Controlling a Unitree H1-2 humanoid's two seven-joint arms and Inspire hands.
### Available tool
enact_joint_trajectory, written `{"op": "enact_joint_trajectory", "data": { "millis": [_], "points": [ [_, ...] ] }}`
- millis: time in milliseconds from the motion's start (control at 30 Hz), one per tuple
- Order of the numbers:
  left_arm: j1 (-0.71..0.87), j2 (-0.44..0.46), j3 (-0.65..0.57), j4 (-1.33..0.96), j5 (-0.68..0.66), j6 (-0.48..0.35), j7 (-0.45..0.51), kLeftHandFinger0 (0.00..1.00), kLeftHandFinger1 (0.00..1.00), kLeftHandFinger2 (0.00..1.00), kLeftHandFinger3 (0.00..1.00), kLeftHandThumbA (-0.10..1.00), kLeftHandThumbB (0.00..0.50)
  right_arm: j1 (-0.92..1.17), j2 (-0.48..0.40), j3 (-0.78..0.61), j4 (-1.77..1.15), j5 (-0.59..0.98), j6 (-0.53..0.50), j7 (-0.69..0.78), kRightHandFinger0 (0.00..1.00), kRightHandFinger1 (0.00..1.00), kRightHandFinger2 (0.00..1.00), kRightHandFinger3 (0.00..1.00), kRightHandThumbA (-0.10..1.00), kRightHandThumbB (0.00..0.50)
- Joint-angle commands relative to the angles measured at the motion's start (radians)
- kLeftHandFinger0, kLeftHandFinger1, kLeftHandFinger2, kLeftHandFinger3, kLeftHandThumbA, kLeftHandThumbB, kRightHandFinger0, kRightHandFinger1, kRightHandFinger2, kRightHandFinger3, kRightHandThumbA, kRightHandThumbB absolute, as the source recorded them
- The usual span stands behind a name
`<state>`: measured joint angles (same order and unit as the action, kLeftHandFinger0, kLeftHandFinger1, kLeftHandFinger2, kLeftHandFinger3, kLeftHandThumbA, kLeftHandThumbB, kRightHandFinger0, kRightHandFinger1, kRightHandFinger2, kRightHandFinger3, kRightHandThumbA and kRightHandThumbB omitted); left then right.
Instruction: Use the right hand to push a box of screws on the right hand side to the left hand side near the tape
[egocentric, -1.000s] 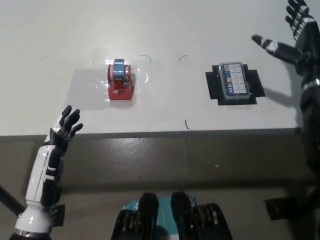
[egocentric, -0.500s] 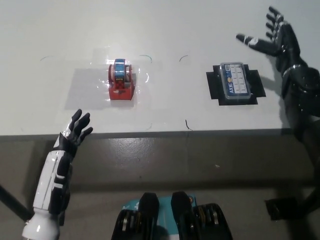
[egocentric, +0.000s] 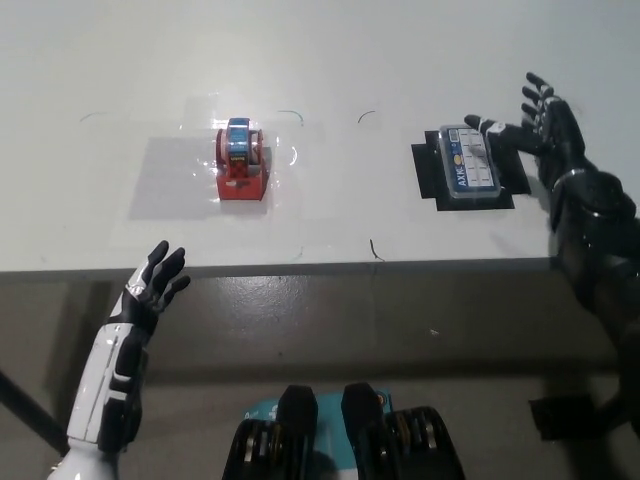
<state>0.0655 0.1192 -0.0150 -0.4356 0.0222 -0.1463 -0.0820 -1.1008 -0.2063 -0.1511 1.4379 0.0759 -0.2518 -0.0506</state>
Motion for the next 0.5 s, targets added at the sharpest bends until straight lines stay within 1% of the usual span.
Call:
{"op": "enact_joint_trajectory", "data": {
  "millis": [0, 67, 133, 167, 233, 300, 367, 467],
  "points": [
    [0.005, 0.009, -0.003, -0.038, -0.029, -0.033, -0.012, 1.0, 1.0, 1.0, 1.0, 1.0, 0.054, 0.0, 0.01, -0.023, 0.002, 0.034, 0.002, -0.011, 1.0, 1.0, 1.0, 1.0, 1.0, 0.197],
    [0.007, 0.008, -0.005, -0.038, -0.029, -0.035, -0.013, 1.0, 1.0, 1.0, 1.0, 1.0, 0.053, 0.01, 0.014, -0.01, 0.001, 0.02, 0.002, -0.01, 1.0, 1.0, 1.0, 1.0, 1.0, 0.193],
    [0.008, 0.009, -0.007, -0.04, -0.025, -0.039, -0.015, 1.0, 1.0, 1.0, 1.0, 1.0, 0.041, 0.022, 0.021, 0.006, 0.0, 0.005, -0.002, -0.007, 1.0, 1.0, 1.0, 1.0, 1.0, 0.222],
    [0.008, 0.007, -0.008, -0.043, -0.025, -0.036, -0.014, 1.0, 1.0, 1.0, 1.0, 1.0, 0.039, 0.027, 0.024, 0.006, 0.001, 0.006, -0.002, -0.007, 1.0, 1.0, 1.0, 1.0, 1.0, 0.218],
    [0.008, 0.004, -0.009, -0.044, -0.025, -0.036, -0.013, 1.0, 1.0, 1.0, 1.0, 1.0, 0.039, 0.033, 0.032, -0.004, 0.001, 0.019, 0.004, -0.01, 1.0, 1.0, 1.0, 1.0, 1.0, 0.23],
    [0.009, 0.007, -0.008, -0.047, -0.032, -0.039, -0.016, 1.0, 1.0, 1.0, 1.0, 1.0, 0.044, 0.043, 0.047, -0.024, 0.003, 0.039, 0.009, -0.013, 1.0, 1.0, 1.0, 1.0, 1.0, 0.214],
    [0.01, 0.009, -0.005, -0.051, -0.034, -0.038, -0.017, 1.0, 1.0, 1.0, 1.0, 1.0, 0.051, 0.055, 0.06, -0.032, 0.002, 0.046, -0.006, 0.0, 1.0, 1.0, 1.0, 1.0, 1.0, 0.218],
    [0.011, 0.012, -0.003, -0.054, -0.034, -0.039, -0.019, 1.0, 1.0, 1.0, 1.0, 1.0, 0.05, 0.069, 0.079, -0.033, 0.002, 0.042, -0.019, -0.005, 1.0, 1.0, 1.0, 1.0, 1.0, 0.202]
  ]
}}
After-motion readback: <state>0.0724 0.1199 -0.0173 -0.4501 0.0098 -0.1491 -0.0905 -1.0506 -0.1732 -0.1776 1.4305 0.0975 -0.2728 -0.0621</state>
